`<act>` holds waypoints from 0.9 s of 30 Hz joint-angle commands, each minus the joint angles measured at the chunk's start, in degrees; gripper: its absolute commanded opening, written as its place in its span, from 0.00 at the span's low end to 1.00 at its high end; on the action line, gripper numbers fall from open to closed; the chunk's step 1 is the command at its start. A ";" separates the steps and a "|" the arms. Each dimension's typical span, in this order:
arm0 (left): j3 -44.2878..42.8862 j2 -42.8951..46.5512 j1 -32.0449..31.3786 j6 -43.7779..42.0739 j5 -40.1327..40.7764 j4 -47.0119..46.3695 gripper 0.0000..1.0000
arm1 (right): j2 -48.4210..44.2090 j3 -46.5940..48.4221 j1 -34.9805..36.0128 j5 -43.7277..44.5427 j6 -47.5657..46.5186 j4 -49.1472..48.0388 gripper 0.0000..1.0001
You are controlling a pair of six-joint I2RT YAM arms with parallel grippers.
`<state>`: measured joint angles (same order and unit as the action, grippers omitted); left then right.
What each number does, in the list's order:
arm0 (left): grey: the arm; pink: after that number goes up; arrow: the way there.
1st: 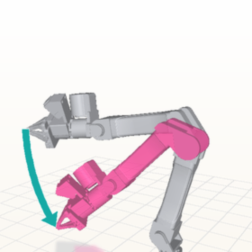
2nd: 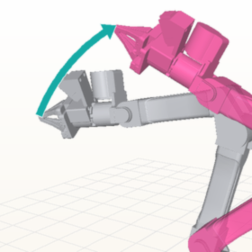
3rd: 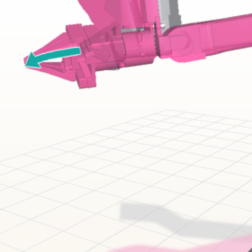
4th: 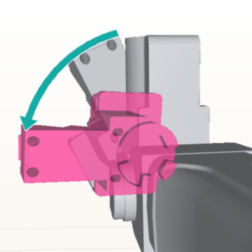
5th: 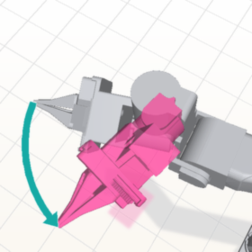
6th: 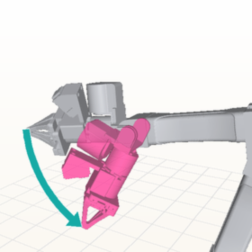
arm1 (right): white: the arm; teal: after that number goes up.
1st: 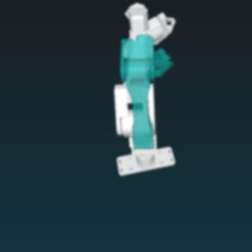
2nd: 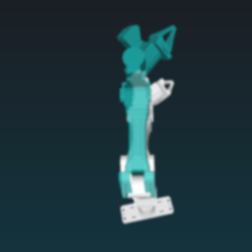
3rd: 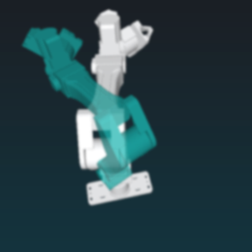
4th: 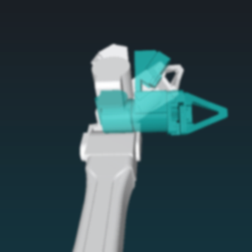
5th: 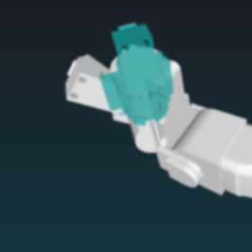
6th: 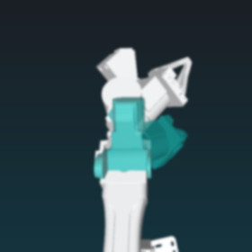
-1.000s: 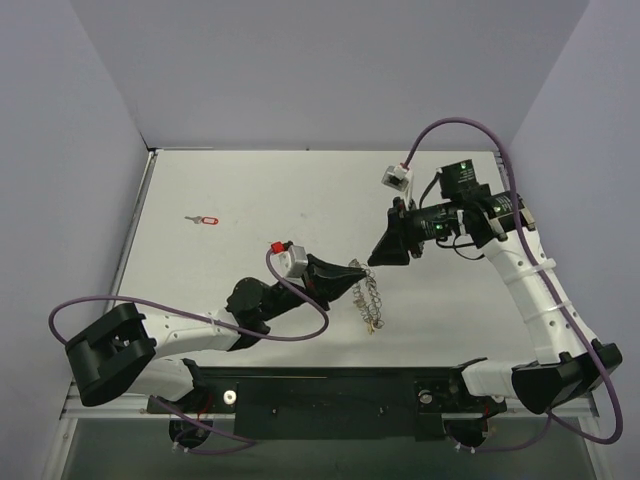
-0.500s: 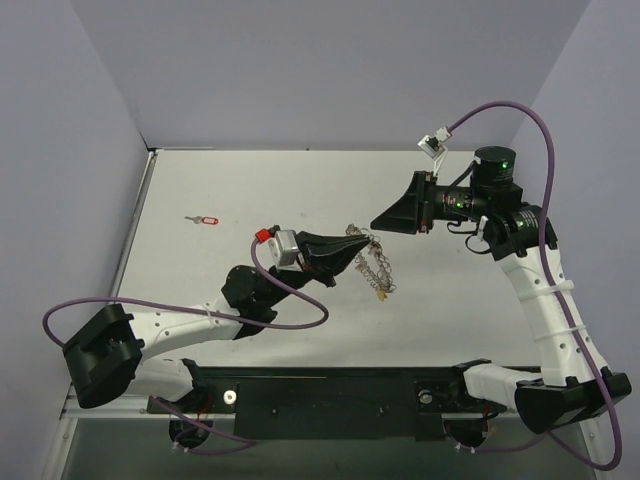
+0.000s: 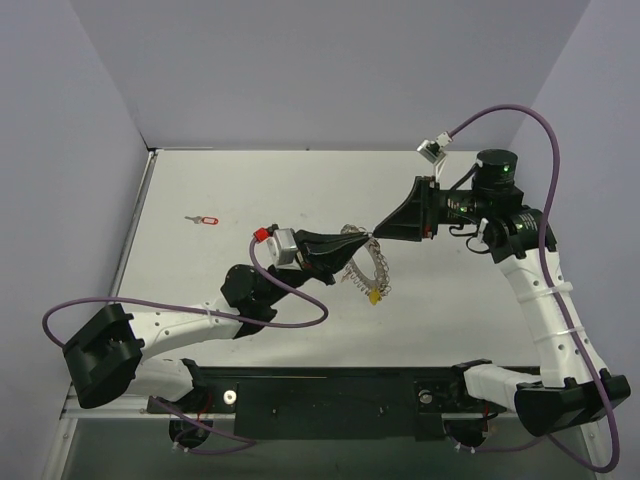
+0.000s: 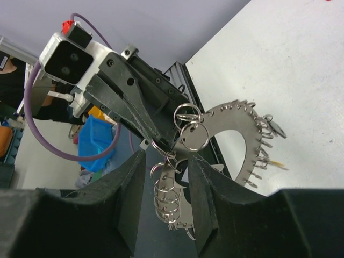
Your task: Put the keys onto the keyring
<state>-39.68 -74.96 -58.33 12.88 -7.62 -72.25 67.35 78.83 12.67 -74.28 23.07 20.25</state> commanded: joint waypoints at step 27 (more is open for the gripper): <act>-0.66 1.83 4.18 7.42 -7.32 -21.88 0.00 | -2.58 -4.29 -1.07 -4.56 -0.05 -4.95 0.00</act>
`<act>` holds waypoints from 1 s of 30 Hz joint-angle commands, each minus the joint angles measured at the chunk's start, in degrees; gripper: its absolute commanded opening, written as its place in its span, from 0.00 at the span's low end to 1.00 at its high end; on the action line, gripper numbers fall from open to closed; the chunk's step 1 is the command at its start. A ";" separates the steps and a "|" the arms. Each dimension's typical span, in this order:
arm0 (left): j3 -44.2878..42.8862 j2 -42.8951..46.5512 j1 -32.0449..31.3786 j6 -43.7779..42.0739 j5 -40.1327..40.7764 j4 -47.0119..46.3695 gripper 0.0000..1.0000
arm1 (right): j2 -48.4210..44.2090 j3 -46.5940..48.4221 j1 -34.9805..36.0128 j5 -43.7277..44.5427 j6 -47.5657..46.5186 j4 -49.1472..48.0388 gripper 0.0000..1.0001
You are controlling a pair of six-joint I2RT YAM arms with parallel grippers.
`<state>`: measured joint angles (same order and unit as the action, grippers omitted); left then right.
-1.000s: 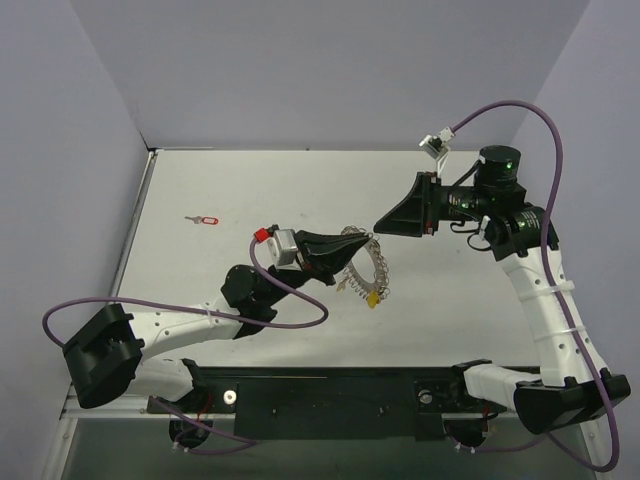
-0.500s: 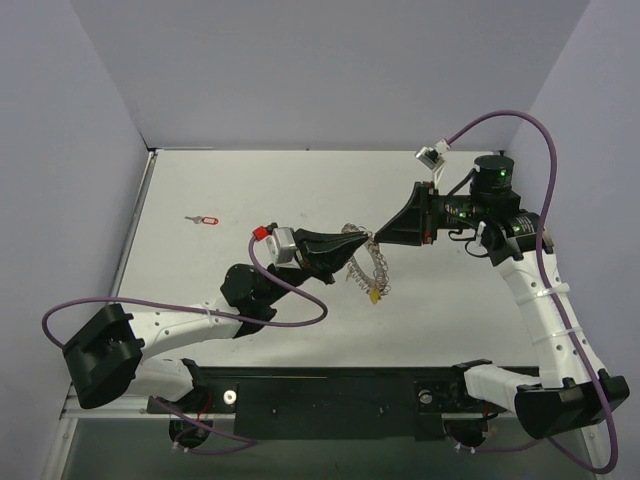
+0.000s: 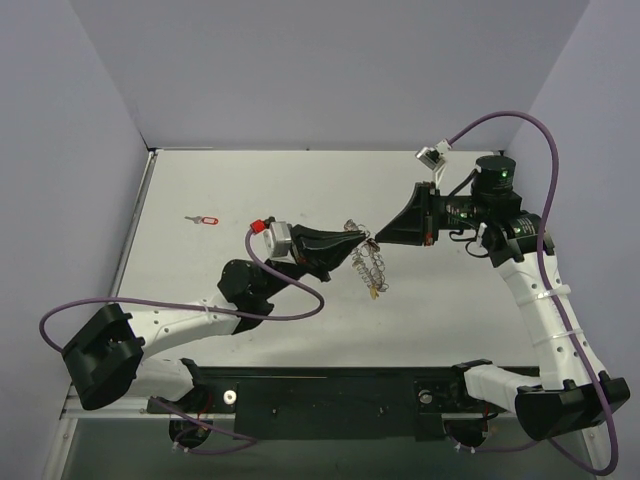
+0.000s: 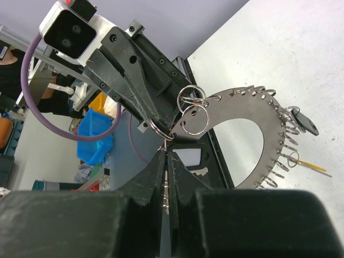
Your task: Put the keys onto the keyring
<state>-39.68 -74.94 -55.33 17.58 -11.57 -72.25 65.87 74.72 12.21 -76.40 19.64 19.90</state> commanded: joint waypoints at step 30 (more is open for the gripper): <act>-2.24 1.37 6.64 7.38 -12.16 -21.71 0.00 | 2.16 -11.96 3.61 0.20 25.98 -25.00 0.00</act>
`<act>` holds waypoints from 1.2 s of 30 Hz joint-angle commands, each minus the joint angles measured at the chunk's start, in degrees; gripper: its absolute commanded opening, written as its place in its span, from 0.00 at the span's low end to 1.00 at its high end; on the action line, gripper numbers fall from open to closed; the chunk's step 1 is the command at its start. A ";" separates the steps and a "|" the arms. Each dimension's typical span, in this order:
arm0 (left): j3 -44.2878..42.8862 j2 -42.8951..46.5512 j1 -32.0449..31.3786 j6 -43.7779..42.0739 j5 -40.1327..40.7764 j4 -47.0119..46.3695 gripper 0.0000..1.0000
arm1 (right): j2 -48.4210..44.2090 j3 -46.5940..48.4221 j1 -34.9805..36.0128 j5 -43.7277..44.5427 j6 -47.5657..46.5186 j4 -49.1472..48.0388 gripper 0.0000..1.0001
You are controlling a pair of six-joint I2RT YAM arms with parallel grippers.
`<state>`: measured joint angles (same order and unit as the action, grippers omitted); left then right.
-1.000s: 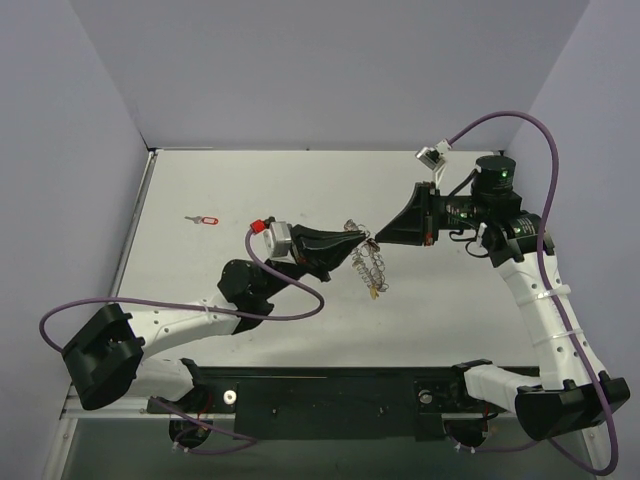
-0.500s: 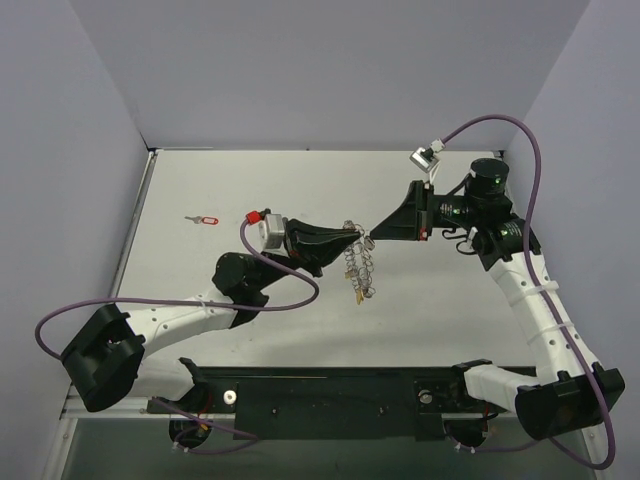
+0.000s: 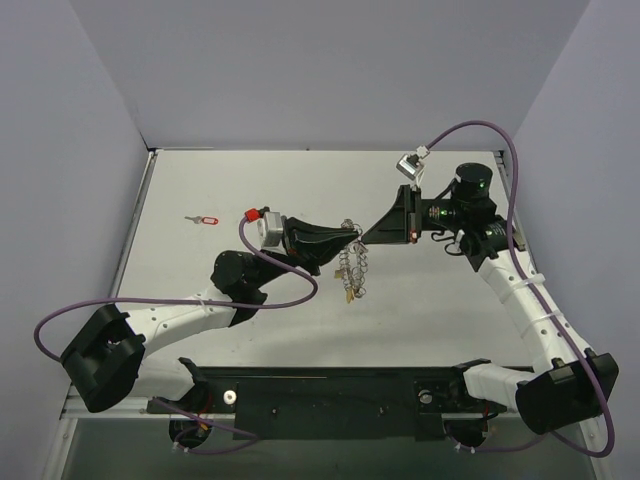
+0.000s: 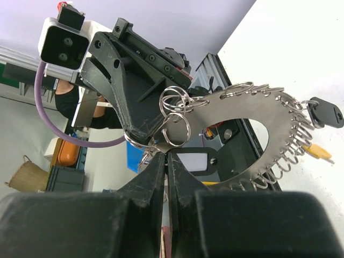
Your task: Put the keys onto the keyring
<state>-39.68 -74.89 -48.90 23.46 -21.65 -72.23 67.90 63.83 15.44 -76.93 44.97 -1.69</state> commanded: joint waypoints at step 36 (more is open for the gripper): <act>9.45 5.20 1.71 6.60 -0.15 -21.73 0.00 | 0.04 15.80 0.64 10.76 -106.90 61.79 0.51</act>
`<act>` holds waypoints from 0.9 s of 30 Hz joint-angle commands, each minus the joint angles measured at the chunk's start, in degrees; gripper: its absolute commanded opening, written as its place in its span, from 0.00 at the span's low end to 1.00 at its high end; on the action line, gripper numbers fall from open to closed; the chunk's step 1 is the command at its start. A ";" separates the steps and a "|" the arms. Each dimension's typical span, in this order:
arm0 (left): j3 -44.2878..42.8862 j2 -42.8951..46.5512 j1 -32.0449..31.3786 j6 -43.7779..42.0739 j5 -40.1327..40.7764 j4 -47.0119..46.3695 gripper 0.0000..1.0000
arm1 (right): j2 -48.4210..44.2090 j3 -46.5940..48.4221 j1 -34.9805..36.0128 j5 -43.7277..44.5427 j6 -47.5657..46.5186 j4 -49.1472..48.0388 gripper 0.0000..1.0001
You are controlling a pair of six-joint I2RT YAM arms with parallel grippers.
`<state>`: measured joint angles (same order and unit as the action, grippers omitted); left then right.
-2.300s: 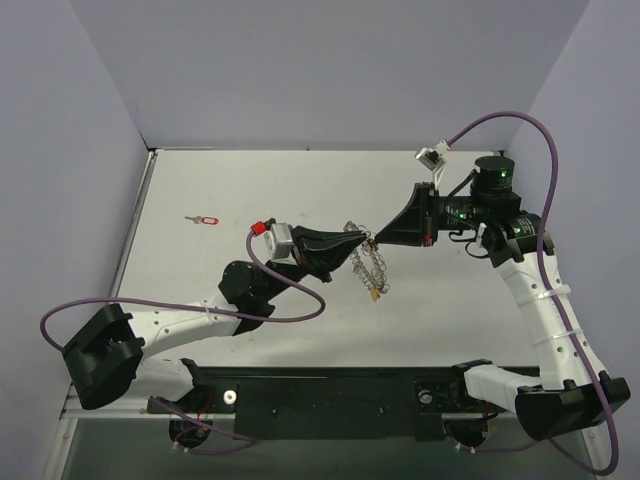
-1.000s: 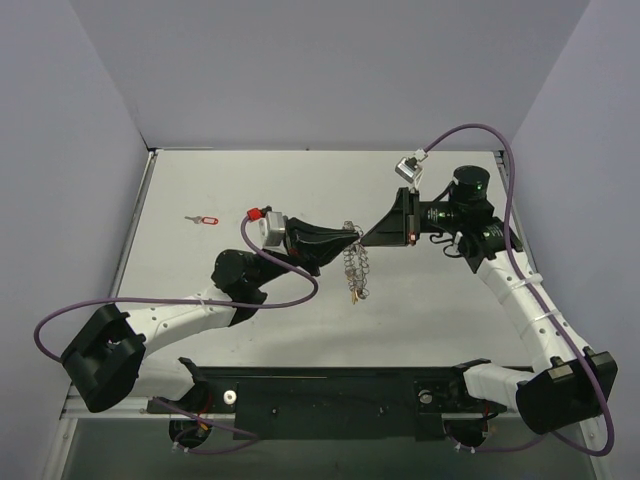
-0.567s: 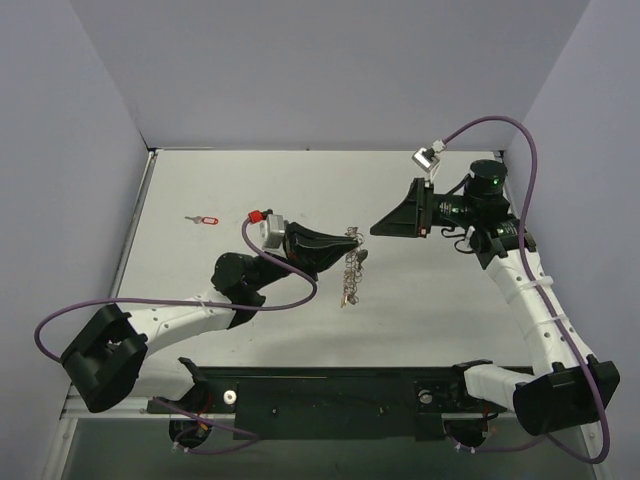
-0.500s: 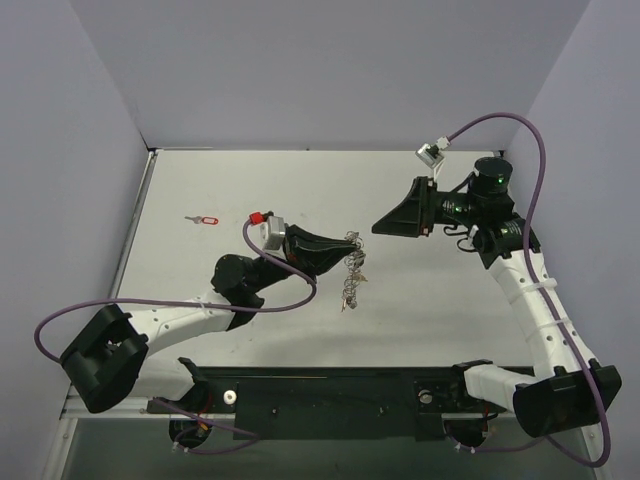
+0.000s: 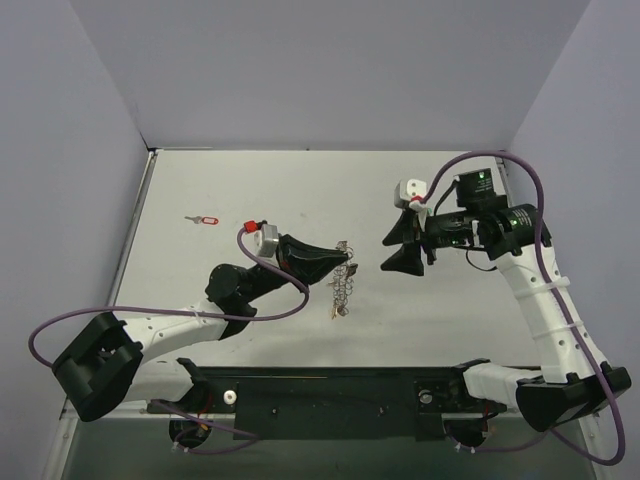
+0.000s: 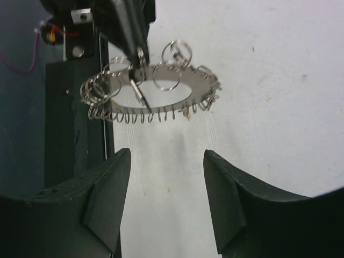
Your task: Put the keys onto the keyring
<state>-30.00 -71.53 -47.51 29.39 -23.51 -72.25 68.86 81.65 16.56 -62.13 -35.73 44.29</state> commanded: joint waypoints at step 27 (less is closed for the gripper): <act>-6.21 -5.55 -3.56 1.55 -0.66 -21.71 0.00 | 3.91 0.97 5.06 -4.32 -19.39 11.88 0.37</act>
<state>-32.45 -76.64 -50.41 30.46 -24.03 -72.25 72.07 82.19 20.62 -65.89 -58.28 58.74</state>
